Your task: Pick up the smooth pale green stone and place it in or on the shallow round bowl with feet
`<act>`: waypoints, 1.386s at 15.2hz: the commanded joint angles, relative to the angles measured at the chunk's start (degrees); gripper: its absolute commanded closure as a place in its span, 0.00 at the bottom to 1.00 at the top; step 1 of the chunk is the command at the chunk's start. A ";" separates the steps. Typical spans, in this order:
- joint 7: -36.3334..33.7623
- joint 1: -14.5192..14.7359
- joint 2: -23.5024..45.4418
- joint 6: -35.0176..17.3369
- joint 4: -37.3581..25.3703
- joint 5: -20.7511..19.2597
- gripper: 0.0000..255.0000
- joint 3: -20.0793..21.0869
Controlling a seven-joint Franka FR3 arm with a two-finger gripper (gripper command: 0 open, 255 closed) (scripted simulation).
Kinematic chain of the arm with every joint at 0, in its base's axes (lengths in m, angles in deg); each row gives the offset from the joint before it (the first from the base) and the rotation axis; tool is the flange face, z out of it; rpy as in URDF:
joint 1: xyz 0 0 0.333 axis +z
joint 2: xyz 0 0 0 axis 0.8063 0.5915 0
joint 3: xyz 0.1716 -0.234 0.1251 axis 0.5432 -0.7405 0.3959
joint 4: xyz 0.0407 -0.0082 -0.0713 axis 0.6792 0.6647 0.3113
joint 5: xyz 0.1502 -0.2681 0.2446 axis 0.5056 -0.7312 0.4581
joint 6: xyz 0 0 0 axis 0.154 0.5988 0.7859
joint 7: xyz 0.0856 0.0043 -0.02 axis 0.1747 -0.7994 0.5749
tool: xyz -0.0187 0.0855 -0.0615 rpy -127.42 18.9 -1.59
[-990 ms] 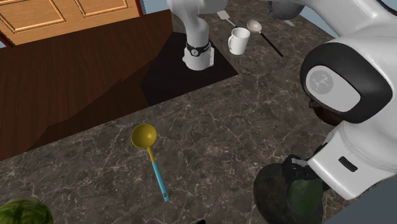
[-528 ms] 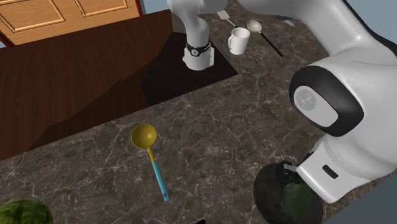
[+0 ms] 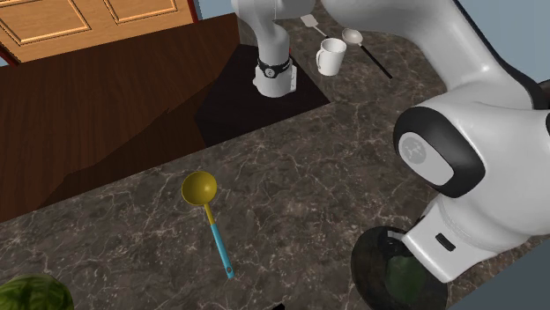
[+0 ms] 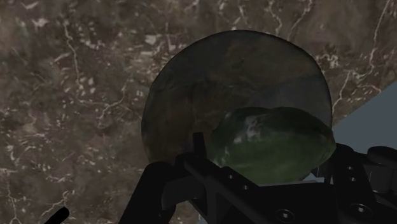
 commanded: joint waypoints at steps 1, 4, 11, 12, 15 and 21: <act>-0.01 0.00 -0.01 -0.04 0.00 -0.01 1.00 0.00; -0.01 0.00 -0.03 -0.04 0.01 0.00 0.00 0.00; 0.34 -0.14 -1.81 2.63 -0.93 0.59 0.00 0.42; 0.51 -0.18 -2.62 4.03 -1.55 0.88 0.00 0.61; 0.65 -0.20 -3.21 5.15 -2.11 1.10 0.00 0.75; 0.65 -0.20 -3.21 5.16 -2.12 1.09 0.00 0.75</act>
